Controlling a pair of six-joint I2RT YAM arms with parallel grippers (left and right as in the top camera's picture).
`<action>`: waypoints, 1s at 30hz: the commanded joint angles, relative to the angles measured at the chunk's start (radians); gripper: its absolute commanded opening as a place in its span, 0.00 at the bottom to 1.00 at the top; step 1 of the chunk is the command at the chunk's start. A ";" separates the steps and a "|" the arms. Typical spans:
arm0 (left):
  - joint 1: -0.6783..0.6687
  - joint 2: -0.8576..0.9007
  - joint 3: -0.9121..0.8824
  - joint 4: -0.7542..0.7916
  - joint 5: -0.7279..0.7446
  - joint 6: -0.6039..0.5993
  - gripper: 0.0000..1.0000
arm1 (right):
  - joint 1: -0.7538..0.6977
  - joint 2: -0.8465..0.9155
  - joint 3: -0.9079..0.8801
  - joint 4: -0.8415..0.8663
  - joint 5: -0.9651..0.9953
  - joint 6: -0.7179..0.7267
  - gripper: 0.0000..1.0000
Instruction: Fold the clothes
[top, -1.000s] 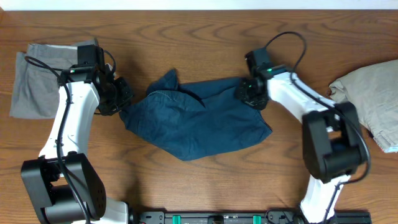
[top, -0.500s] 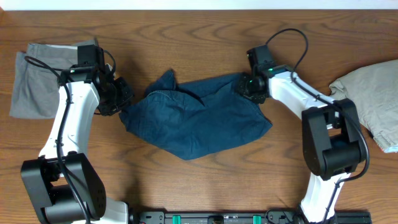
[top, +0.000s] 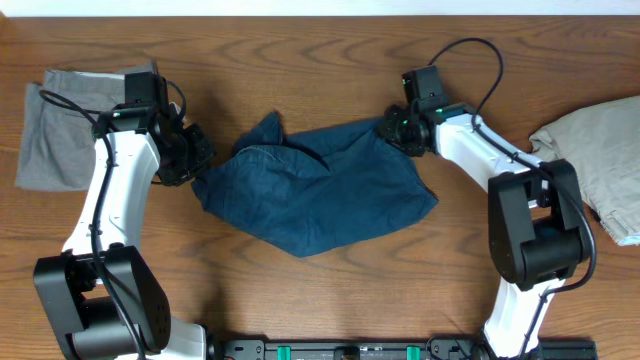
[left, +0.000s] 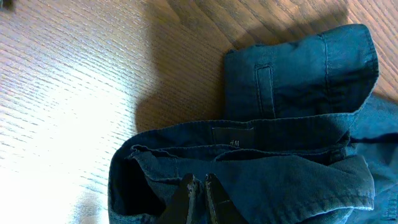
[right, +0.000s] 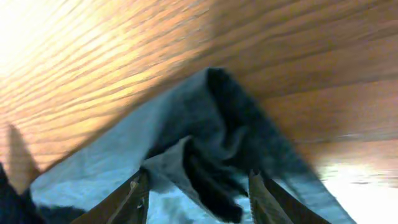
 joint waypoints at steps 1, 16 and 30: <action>0.001 0.004 -0.005 -0.004 -0.013 0.009 0.06 | 0.014 -0.023 0.001 0.005 -0.010 0.000 0.49; 0.001 0.004 -0.005 0.000 -0.013 0.009 0.06 | 0.024 -0.023 0.000 -0.024 0.000 -0.013 0.01; 0.001 -0.021 0.145 0.060 0.048 0.032 0.06 | -0.128 -0.276 0.092 -0.189 -0.012 -0.201 0.01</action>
